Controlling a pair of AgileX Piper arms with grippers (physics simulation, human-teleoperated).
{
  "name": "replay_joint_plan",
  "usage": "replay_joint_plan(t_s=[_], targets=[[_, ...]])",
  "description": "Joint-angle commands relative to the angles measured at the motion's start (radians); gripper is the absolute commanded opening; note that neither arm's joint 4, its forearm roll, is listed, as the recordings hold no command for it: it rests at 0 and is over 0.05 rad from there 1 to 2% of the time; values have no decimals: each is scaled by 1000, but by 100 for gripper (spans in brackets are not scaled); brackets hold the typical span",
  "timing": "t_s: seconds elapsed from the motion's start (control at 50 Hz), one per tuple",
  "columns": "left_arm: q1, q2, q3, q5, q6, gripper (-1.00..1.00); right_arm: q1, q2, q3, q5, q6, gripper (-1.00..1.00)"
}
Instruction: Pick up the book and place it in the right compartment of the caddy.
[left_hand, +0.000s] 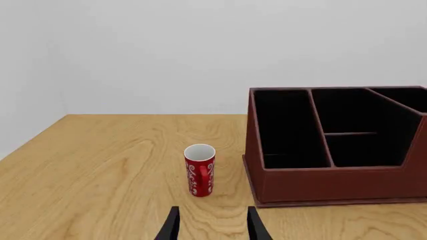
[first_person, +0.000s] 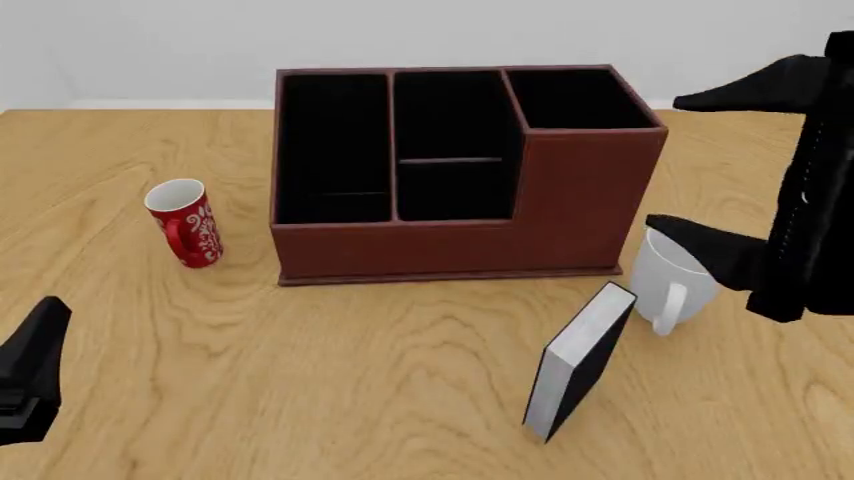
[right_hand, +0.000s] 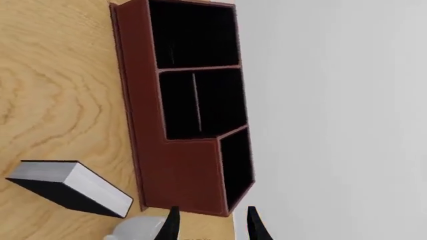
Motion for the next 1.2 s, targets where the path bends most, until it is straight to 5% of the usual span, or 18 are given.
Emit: replay_joint_plan(t_s=[0.02,0.14,0.28,0.32,0.48,0.62,0.68,0.84,0.94,0.98,1.08,1.14,1.2], targets=[[0,0,0,0,0,100,8,41,-6,75,-207,100],[0,0,0,0,0,100,-17,64,-34,131,-274,100],[0,0,0,0,0,100,15,102,-119,214,-289,100],[0,0,0,0,0,100,-1,97,-86,227,-351,100],[0,0,0,0,0,100,-12,125,-116,306,-384,100],[0,0,0,0,0,100,1,152,-181,409,-372,100],[0,0,0,0,0,100,10,187,-246,516,-315,100],[0,0,0,0,0,100,-68,183,-249,610,-424,100],[0,0,0,0,0,100,-68,237,-340,694,-398,100],[0,0,0,0,0,100,-86,227,-328,684,-436,100],[0,0,0,0,0,100,-76,272,-398,717,-418,100],[0,0,0,0,0,100,-20,312,-456,740,-346,100],[0,0,0,0,0,100,-25,310,-449,740,-363,100]])
